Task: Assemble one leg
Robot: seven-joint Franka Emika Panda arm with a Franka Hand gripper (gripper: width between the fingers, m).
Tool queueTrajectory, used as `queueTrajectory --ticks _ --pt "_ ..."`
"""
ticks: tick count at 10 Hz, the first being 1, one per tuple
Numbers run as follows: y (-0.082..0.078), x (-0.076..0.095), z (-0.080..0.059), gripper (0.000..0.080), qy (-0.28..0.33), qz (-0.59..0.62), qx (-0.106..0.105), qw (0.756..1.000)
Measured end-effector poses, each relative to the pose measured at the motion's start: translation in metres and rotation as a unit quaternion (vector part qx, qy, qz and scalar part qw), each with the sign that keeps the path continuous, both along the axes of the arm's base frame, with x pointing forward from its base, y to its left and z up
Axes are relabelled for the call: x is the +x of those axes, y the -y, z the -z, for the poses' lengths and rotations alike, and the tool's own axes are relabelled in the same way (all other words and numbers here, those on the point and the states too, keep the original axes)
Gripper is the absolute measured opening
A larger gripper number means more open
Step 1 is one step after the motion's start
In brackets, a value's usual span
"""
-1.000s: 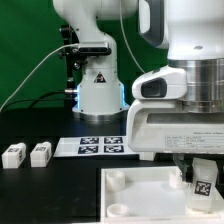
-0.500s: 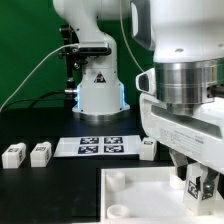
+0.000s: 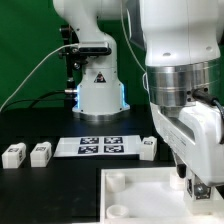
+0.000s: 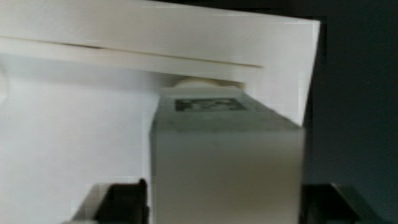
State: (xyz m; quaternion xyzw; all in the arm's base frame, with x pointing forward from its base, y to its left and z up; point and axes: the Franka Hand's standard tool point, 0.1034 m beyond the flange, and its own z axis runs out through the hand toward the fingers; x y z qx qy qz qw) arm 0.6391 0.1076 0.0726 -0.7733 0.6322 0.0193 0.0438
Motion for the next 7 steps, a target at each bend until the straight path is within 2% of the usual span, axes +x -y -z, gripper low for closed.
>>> queueTrajectory --ticks 1,2,4,5,7 --pt "-0.007 -0.0006 0.0001 0.0552 0.011 -0.079 -0.007 0.997" --pt "-0.0108 -0.0013 0.001 0.062 0.028 -0.192 -0.012 0.981" --pt "-0.0125 -0.0029 0.0055 0.0641 0.056 -0.359 -0.025 0.931" --pt "-0.0112 -0.0027 0.0054 0.0649 0.058 -0.388 -0.026 0.919" --pt "-0.0094 -0.0024 0.0057 0.0649 0.063 -0.499 -0.036 0.864"
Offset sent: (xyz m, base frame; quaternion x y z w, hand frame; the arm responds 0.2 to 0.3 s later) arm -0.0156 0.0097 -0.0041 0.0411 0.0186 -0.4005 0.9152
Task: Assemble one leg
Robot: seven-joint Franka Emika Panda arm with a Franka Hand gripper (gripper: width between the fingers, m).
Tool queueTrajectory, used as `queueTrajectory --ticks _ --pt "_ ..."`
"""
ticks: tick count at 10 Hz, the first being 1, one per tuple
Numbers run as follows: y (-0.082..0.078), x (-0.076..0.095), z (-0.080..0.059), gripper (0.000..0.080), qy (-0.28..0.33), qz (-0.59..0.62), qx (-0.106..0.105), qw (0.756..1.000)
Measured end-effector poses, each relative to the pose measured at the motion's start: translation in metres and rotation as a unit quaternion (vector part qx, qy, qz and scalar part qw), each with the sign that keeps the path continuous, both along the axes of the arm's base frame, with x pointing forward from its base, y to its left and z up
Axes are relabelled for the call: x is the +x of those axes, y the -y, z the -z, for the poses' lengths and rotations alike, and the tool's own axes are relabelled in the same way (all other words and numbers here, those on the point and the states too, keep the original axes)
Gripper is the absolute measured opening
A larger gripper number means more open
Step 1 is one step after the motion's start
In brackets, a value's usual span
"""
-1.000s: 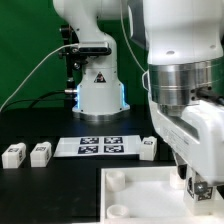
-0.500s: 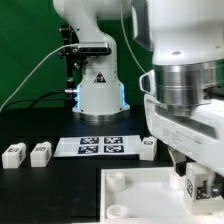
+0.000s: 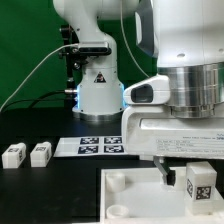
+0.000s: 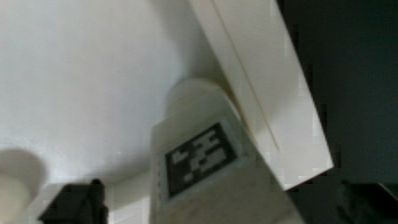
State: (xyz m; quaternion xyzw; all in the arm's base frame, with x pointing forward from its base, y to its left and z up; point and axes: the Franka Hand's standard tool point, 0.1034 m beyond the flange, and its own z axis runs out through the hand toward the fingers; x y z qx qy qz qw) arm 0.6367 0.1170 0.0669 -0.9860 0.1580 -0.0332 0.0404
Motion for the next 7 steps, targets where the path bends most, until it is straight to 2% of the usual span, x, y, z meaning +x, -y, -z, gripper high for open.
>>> queueTrajectory --ticks 1,2,4,5,7 --pt "-0.0016 0.0045 -0.004 0.0649 0.01 -0.093 -0.022 0.995" --pt "-0.0039 0.0072 -0.0066 0.0649 0.015 -0.118 -0.027 0.993" --pt "-0.0033 0.0064 -0.0048 0.0383 0.012 -0.093 -0.023 0.995" --pt "-0.0023 0.0057 -0.0041 0.0295 0.008 -0.035 -0.017 0.999" --pt "0.0008 0.0056 -0.0032 0.0295 0.004 0.032 -0.012 0.999"
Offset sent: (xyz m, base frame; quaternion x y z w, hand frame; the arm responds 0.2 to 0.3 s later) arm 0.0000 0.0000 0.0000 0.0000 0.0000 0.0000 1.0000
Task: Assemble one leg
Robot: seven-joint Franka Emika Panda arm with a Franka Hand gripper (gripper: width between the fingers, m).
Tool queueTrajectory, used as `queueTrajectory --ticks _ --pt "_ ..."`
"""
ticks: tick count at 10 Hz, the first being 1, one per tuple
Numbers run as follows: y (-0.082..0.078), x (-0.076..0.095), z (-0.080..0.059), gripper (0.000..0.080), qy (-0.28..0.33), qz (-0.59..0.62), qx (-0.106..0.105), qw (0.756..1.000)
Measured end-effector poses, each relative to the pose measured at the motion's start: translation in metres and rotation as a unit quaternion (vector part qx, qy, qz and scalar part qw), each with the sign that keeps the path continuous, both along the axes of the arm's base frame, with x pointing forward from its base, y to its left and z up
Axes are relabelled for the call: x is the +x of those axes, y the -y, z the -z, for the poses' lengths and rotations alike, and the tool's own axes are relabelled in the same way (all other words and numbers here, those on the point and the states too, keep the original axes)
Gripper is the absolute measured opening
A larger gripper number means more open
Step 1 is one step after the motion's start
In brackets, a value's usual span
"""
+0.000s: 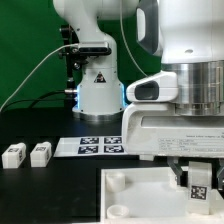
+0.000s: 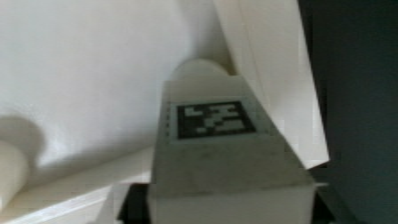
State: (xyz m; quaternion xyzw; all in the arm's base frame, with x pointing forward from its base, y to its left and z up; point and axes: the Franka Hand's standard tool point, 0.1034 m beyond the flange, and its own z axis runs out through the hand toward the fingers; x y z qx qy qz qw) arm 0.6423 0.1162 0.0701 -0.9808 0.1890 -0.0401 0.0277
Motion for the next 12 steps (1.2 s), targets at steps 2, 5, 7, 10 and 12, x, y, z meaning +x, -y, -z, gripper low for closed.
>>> queueTrajectory --ticks 2,5,7,10,12 --pt "0.005 0.0 0.001 0.0295 -0.002 0.12 0.013 0.993" --pt "0.011 -0.008 0.002 0.0295 -0.006 0.407 0.055 0.912" --pt "0.012 -0.012 0.002 0.0295 -0.029 0.549 0.08 0.832" --pt "0.012 -0.013 0.002 0.0295 -0.036 0.562 0.086 0.822" --pt "0.011 -0.013 0.003 0.0383 -0.029 0.499 0.077 0.863"
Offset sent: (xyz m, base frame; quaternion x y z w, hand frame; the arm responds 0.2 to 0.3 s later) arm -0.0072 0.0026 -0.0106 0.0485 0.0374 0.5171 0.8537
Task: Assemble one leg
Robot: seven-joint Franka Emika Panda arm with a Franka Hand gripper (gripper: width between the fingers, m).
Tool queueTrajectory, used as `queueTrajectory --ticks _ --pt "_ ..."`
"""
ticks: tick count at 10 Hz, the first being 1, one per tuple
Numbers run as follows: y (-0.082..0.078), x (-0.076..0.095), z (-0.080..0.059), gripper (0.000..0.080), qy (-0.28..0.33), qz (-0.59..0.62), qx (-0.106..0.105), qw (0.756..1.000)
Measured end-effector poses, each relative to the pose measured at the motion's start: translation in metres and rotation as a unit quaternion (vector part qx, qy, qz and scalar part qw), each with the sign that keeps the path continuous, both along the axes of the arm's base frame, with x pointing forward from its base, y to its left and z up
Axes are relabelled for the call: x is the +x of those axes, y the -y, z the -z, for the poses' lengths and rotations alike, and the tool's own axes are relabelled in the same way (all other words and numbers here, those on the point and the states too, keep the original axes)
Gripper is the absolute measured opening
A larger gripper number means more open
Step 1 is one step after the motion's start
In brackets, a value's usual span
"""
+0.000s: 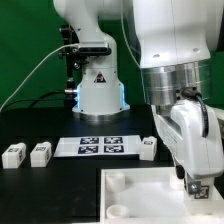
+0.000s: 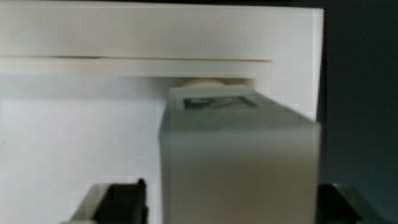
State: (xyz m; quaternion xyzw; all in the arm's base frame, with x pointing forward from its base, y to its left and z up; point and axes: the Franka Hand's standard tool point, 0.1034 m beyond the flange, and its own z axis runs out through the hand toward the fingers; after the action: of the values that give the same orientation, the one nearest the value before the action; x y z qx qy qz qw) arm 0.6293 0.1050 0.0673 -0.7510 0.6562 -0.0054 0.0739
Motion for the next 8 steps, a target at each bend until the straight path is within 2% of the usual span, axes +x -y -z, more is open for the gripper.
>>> queueTrajectory --ticks 1,2,3,6,7,8 --pt "-0.004 0.0 0.0 0.0583 0.012 -0.11 -0.012 0.994" --pt "-0.004 0.0 0.0 0.0583 0.027 -0.21 -0.024 0.977" --pt "-0.002 0.0 0.001 0.0635 0.036 -0.275 -0.033 0.96" --pt "0.0 0.0 0.001 0.0649 0.047 -0.401 -0.049 0.914" --pt "-0.001 0.003 -0.003 0.0649 0.043 -0.461 -0.059 0.884" --pt "-0.012 0.017 -0.019 0.0649 0.049 -0.53 -0.079 0.843"
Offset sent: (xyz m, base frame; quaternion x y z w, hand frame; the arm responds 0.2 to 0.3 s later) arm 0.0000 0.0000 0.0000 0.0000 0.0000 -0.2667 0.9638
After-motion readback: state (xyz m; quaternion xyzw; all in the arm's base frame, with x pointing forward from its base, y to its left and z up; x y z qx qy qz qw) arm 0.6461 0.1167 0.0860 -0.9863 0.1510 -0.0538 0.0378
